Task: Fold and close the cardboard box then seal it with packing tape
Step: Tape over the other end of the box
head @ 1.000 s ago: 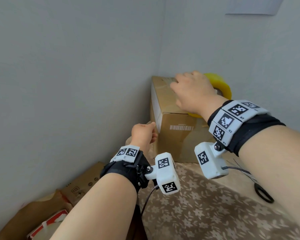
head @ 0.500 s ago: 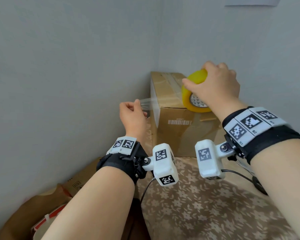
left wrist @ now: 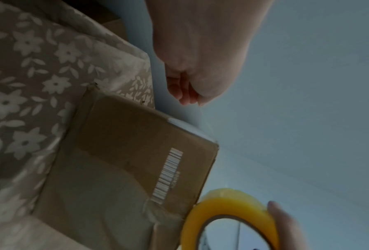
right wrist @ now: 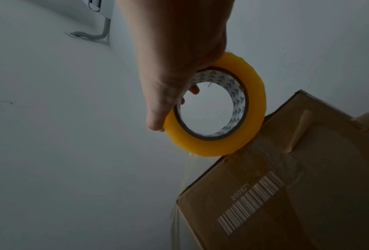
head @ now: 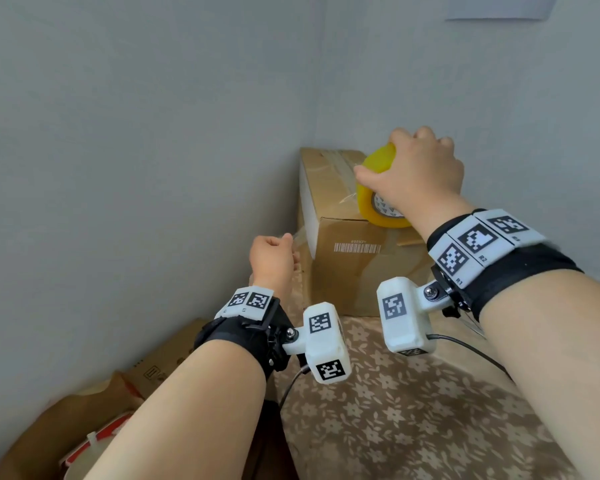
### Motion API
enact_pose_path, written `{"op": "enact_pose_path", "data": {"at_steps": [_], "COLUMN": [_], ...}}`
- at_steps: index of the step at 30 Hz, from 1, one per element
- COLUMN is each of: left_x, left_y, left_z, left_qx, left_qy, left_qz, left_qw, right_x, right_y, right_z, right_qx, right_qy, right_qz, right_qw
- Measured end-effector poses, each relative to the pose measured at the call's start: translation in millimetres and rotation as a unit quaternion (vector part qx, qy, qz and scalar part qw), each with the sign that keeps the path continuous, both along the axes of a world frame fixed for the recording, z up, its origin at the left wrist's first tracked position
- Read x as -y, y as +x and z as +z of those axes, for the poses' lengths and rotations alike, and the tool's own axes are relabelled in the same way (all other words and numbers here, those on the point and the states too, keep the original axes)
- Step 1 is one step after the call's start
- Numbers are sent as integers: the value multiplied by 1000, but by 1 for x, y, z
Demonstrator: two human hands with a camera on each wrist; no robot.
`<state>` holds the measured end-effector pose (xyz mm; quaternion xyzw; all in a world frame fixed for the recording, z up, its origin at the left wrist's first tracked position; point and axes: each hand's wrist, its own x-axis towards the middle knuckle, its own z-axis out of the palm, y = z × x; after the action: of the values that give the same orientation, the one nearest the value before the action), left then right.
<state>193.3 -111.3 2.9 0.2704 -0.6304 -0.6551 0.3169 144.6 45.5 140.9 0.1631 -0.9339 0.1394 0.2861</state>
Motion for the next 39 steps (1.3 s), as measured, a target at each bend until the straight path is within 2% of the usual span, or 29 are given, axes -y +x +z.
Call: {"op": "enact_pose_path", "data": {"at_steps": [5, 9, 13, 16, 17, 18, 20, 21, 23, 25, 29, 34, 36, 39], "left_x": [-15, -17, -10, -2, 0, 0, -5, -10, -17, -17, -10, -5, -5, -7], "left_y": [-4, -3, 0, 1, 1, 1, 3, 4, 6, 4, 9, 15, 14, 15], "left_z": [-4, -4, -2, -8, -7, -3, 11, 19, 26, 17, 1, 4, 6, 6], "left_qx": [22, 94, 190, 249, 210, 133, -20, -65, -90, -45, 68, 201, 220, 165], "left_qy": [4, 19, -31, -99, -113, -116, -94, -64, -8, -24, -155, -293, -284, -274], "left_qz": [-54, -115, -151, -112, -82, -55, -46, -65, -115, -141, -186, -245, -239, -211], "left_qw": [998, 989, 970, 957, 968, 983, 994, 994, 989, 989, 968, 902, 902, 924], "right_x": [1, 0, 0, 0, 0, 0, 0, 0, 1, 1, 1, -5, -7, -8], "right_y": [0, 0, 0, 1, 0, 0, 1, 1, 1, 1, 3, 2, 1, 2], "right_z": [-1, -2, -3, -3, -3, -3, -4, -5, -5, -5, -6, -4, -3, -2], "right_qx": [-4, -8, -12, -15, -16, -17, -20, -21, -22, -24, -25, -15, -8, -4], "right_qy": [0, -3, -7, -8, -7, -7, -6, -7, -11, -11, -7, -3, -3, -1], "right_qz": [1, 3, 3, 2, 2, 1, -1, -1, -1, -1, 3, 12, 18, 21], "right_qw": [1000, 1000, 1000, 1000, 1000, 1000, 1000, 1000, 1000, 1000, 1000, 1000, 1000, 1000]}}
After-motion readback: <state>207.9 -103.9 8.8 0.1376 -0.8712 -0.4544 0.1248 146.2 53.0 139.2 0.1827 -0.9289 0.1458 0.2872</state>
